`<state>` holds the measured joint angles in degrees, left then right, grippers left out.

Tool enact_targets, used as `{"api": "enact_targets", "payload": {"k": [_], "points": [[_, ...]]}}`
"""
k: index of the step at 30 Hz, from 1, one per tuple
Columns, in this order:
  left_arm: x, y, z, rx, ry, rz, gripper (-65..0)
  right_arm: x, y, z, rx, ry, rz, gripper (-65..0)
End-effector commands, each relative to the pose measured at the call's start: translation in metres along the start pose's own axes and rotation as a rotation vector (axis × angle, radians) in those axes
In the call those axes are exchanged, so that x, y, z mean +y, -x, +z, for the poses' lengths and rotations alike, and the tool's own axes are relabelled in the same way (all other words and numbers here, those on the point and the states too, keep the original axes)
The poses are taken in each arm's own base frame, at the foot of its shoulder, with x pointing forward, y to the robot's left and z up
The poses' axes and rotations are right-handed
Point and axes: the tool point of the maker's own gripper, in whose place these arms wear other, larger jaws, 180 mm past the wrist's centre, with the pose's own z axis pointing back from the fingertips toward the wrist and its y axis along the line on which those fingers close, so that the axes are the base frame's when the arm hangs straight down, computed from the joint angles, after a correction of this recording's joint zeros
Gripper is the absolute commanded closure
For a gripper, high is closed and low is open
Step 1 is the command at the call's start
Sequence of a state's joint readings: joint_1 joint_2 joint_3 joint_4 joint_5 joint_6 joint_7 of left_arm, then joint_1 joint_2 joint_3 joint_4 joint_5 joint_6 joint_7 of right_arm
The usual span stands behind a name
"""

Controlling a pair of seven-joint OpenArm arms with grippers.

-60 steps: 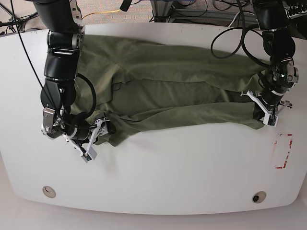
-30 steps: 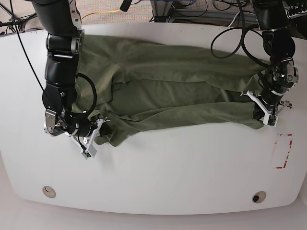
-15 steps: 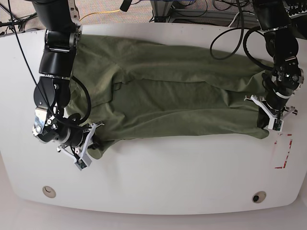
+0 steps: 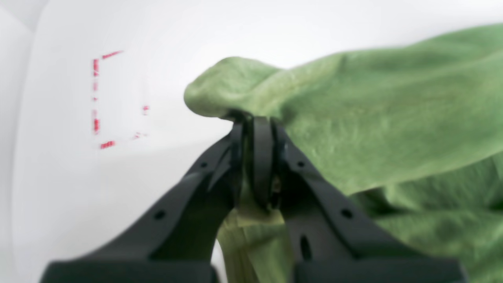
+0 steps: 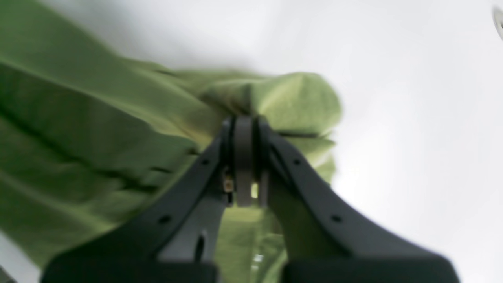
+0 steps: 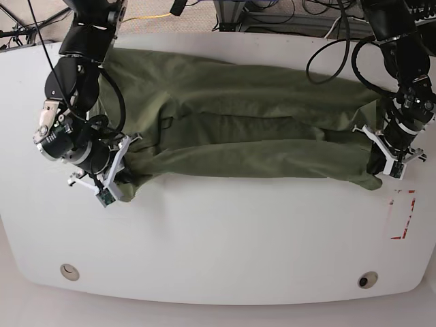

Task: Fold the T-shirt properly
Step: 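Hold both hem corners and lift the hem off the table, then carry the hem with both grippers over onto the collar edge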

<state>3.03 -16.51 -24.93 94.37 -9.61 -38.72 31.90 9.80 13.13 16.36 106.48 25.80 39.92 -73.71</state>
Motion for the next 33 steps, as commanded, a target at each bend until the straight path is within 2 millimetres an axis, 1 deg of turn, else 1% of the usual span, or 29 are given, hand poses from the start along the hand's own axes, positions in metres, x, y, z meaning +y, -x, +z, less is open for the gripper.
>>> {"api": "enact_targets", "payload": {"k": [1, 4, 7, 9, 11, 12, 15, 18, 21, 28, 30, 31, 32, 33], "points": [[0.012, -0.012, 0.006, -0.038, -0.027, -0.016, 0.0, 0.008, 0.001, 0.015, -0.05, -0.007, 0.001, 0.0], [0.009, -0.003, 0.009, -0.017, -0.022, -0.017, 0.0, 0.021, 0.019, 0.024, -0.042, -0.028, -0.02, 0.0], [0.018, 0.006, 0.016, 0.017, -0.029, -0.048, 0.0, 0.034, 0.035, 0.029, -0.045, -0.06, -0.074, 0.0], [0.02, 0.01, 0.018, 0.029, -0.03, -0.053, 0.0, 0.042, 0.048, 0.033, -0.043, -0.091, -0.124, 0.0], [0.016, 0.02, 0.022, 0.054, -0.021, -0.057, 0.0, 0.052, 0.064, 0.038, -0.036, -0.127, -0.174, 0.0], [0.015, 0.022, 0.024, 0.058, -0.02, -0.061, 0.0, 0.054, 0.068, 0.041, -0.038, -0.137, -0.19, 0.0], [0.019, 0.029, 0.035, 0.072, -0.044, -0.062, 0.0, 0.065, 0.078, 0.048, -0.062, -0.169, -0.27, 0.0], [0.016, 0.038, 0.041, 0.095, -0.04, -0.067, 0.0, 0.073, 0.09, 0.053, -0.073, -0.177, -0.348, 0.0], [0.008, 0.061, 0.05, 0.153, -0.022, -0.064, 0.0, 0.085, 0.105, 0.055, -0.05, -0.192, -0.4, 0.0], [-0.006, 0.098, 0.067, 0.247, 0.014, -0.053, 0.0, 0.104, 0.118, 0.056, -0.02, -0.223, -0.442, 0.0], [-0.01, 0.106, 0.071, 0.268, 0.022, -0.051, 0.0, 0.103, 0.121, 0.057, -0.01, -0.221, -0.441, -4.3], [-0.011, 0.11, 0.073, 0.278, 0.026, -0.05, 0.0, 0.103, 0.122, 0.057, -0.007, -0.221, -0.439, -8.4], [-0.013, 0.115, 0.076, 0.291, 0.03, -0.048, 0.0, 0.102, 0.123, 0.058, -0.006, -0.217, -0.441, -13.5], [-0.015, 0.12, 0.078, 0.307, 0.035, -0.047, 0.0, 0.101, 0.124, 0.058, -0.003, -0.214, -0.441, -20.8]]}}
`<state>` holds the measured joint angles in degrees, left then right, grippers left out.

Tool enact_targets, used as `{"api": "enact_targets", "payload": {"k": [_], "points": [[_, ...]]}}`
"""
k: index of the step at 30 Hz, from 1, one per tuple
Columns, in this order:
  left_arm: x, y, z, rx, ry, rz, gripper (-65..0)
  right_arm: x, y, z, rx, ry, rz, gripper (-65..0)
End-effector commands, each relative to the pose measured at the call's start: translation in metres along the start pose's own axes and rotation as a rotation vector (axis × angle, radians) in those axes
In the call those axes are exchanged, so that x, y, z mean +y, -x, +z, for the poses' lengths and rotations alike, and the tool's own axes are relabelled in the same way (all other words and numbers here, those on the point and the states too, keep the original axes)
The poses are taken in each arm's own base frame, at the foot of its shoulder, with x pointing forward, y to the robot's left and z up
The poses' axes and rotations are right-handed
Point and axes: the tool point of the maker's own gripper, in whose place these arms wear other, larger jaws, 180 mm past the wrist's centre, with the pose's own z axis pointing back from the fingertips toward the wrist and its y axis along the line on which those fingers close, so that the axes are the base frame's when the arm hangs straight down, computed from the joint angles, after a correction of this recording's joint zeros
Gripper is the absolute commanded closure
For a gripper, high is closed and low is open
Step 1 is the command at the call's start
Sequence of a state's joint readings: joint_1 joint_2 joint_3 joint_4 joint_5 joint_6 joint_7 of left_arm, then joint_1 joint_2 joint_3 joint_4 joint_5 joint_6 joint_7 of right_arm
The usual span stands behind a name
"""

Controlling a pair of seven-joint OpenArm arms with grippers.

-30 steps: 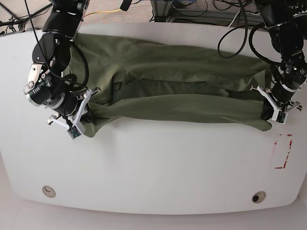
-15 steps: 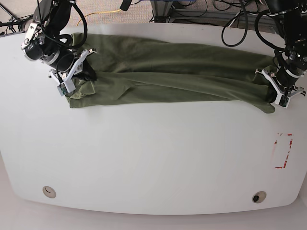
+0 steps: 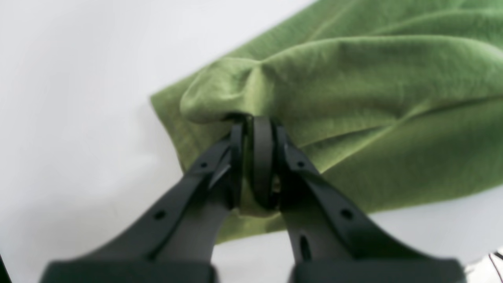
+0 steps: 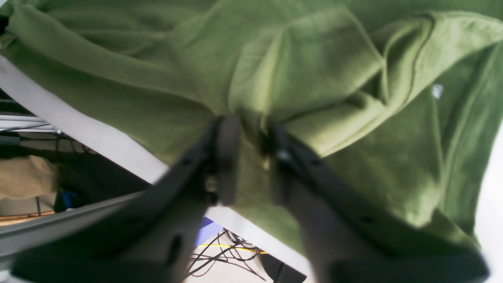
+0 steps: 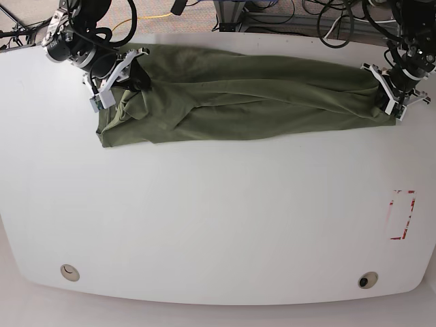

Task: Fold the T-shirt properly
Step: 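Carry the hem with both grippers over onto the collar edge, then lower the folded strip and adjust both grippers at its ends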

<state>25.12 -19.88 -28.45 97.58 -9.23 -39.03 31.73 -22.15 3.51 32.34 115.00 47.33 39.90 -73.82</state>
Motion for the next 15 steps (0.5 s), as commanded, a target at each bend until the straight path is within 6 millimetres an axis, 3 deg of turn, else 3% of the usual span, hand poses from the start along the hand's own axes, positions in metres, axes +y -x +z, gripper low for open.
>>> {"api": "enact_targets", "payload": {"k": [1, 3, 5, 7, 9, 15], "points": [[0.007, -0.003, 0.005, -0.004, -0.014, -0.013, -1.9, -0.002, -0.006, 0.006, -0.025, 0.008, 0.018, -26.5], [0.014, 0.004, 0.006, 0.055, -0.023, -0.03, -11.7, -0.006, -0.003, 0.01, -0.006, 0.015, 0.031, -38.2], [0.016, 0.012, 0.008, 0.109, -0.028, -0.037, -23.2, -0.008, -0.002, 0.012, -0.001, 0.02, 0.035, -44.2], [0.019, 0.012, 0.008, 0.128, -0.034, -0.041, -35.3, -0.008, 0.0, 0.013, 0.003, 0.021, 0.035, -43.4], [0.024, 0.0, 0.008, 0.1, -0.049, -0.049, -41.3, -0.007, -0.004, 0.013, -0.011, 0.012, 0.037, -41.2], [0.04, -0.047, 0.028, -0.019, -0.132, -0.107, -42.4, -0.002, -0.028, 0.011, -0.079, -0.028, 0.06, -40.0]]}}
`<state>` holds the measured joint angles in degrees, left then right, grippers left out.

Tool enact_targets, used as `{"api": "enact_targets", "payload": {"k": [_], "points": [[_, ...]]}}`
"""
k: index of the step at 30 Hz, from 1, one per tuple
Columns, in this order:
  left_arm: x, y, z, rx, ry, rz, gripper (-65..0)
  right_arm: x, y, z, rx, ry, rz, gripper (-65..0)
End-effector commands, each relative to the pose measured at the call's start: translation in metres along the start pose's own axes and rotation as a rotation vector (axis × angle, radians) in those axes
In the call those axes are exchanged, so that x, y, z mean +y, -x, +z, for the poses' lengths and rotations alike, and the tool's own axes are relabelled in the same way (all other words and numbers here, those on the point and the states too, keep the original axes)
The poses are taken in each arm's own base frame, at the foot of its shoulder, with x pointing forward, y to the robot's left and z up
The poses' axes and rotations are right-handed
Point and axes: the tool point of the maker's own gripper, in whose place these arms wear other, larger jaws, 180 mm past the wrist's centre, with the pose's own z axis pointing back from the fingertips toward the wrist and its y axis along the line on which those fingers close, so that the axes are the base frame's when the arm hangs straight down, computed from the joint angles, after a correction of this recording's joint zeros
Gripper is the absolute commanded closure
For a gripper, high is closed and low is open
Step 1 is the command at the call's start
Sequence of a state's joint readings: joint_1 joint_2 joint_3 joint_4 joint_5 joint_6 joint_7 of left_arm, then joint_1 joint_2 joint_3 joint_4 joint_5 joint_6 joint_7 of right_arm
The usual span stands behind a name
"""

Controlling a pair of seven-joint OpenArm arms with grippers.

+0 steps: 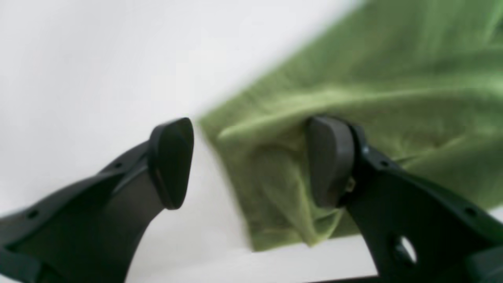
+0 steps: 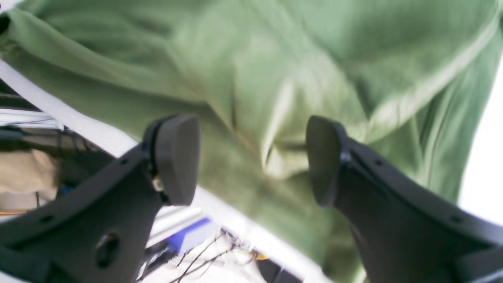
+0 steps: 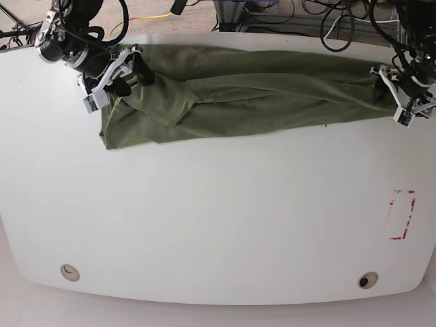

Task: Fold the T-shirt properly
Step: 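Lower the folded strip and adjust both grippers at its ends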

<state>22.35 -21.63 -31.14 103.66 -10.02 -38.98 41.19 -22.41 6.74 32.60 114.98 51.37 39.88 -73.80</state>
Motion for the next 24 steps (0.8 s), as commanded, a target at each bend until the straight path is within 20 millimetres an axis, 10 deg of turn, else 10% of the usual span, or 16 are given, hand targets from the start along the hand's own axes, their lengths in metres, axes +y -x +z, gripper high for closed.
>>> {"api": "enact_targets", "payload": {"k": [1, 12, 24], "points": [[0.013, -0.035, 0.013, -0.088, -0.05, -0.052, -42.4, 0.0, -0.024, 0.001, -0.068, -0.004, 0.039, -40.0], [-0.021, -0.052, 0.01, -0.11, -0.002, -0.053, -42.1, -0.014, -0.043, -0.021, 0.041, 0.097, 0.221, -40.3], [-0.044, 0.035, -0.006, 0.128, 0.055, -0.002, -42.1, -0.013, -0.005, -0.052, 0.187, 0.041, 0.193, -40.1]]}}
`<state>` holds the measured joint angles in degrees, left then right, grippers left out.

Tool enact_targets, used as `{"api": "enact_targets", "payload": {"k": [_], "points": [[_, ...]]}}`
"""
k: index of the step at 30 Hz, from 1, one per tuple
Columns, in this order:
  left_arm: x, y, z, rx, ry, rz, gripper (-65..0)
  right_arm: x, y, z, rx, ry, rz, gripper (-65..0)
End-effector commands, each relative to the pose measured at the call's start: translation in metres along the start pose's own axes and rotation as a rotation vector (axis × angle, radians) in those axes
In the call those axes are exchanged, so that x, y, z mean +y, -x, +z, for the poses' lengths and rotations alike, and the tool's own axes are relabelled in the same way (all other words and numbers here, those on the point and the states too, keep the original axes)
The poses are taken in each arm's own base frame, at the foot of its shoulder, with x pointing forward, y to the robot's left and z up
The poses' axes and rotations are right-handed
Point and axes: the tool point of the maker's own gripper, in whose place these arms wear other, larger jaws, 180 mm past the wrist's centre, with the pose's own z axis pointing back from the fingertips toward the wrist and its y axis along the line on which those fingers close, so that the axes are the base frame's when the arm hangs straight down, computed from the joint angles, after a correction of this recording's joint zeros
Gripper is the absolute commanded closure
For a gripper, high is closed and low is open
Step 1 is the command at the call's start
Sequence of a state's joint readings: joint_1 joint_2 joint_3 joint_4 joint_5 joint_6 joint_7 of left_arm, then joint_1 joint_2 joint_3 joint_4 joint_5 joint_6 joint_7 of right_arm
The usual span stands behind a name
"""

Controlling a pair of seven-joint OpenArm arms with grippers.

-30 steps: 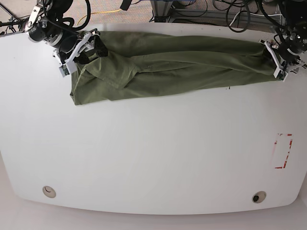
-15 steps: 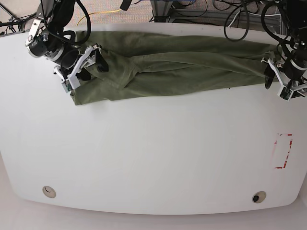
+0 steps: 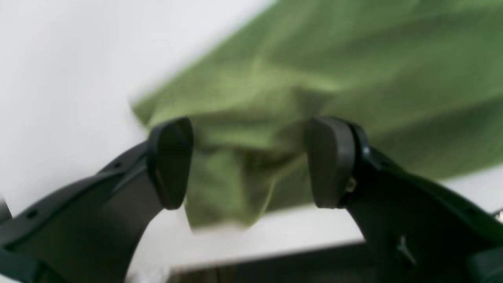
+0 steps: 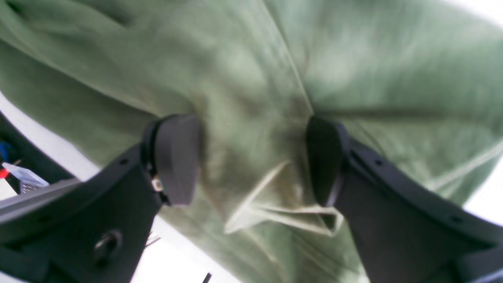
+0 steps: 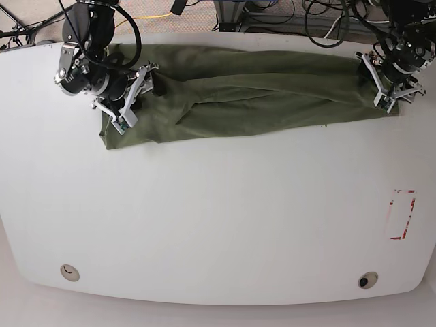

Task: Fold the T-shirt properly
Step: 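Lower the folded strip and adjust both grippers at its ends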

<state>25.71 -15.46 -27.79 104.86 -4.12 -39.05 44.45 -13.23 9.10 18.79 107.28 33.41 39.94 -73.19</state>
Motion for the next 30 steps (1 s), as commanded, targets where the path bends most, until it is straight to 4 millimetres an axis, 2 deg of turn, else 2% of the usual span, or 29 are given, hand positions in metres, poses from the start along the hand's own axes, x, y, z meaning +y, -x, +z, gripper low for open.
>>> {"api": "enact_targets", "payload": {"k": [1, 4, 5, 7, 10, 11, 15, 20, 27, 30], "points": [[0.008, 0.001, -0.001, -0.002, -0.009, 0.003, -42.1, -0.001, -0.01, 0.002, -0.028, 0.0, 0.022, -39.6], [0.014, 0.009, -0.004, 0.026, -0.007, -0.007, -42.1, 0.003, -0.009, 0.003, -0.025, -0.005, 0.028, -38.5], [0.014, 0.009, -0.006, 0.028, -0.005, -0.003, -42.1, 0.002, -0.008, 0.002, -0.021, -0.006, 0.025, -36.1], [0.019, 0.003, -0.009, 0.015, -0.014, 0.003, -42.1, 0.002, -0.006, 0.001, -0.017, -0.008, 0.021, -27.6], [0.022, 0.003, -0.011, 0.018, -0.016, 0.014, -42.1, 0.002, -0.005, 0.001, -0.016, -0.007, 0.019, -2.1], [0.021, 0.003, -0.012, 0.017, -0.015, 0.013, -42.1, 0.001, -0.005, 0.001, -0.017, -0.006, 0.018, 0.0], [0.021, 0.001, -0.011, 0.014, -0.016, 0.011, -42.1, 0.006, 0.001, 0.006, -0.012, -0.004, 0.022, 0.0], [0.025, -0.007, -0.013, -0.005, -0.025, 0.011, -42.1, 0.02, -0.004, 0.022, -0.043, 0.008, 0.073, 0.0], [0.028, -0.01, -0.013, -0.011, -0.032, 0.013, -42.1, 0.032, 0.013, 0.047, -0.152, -0.104, -0.102, 0.0], [0.03, -0.01, -0.012, -0.008, -0.034, 0.01, -42.1, 0.032, 0.021, 0.055, -0.164, -0.111, -0.144, 0.0]]}}
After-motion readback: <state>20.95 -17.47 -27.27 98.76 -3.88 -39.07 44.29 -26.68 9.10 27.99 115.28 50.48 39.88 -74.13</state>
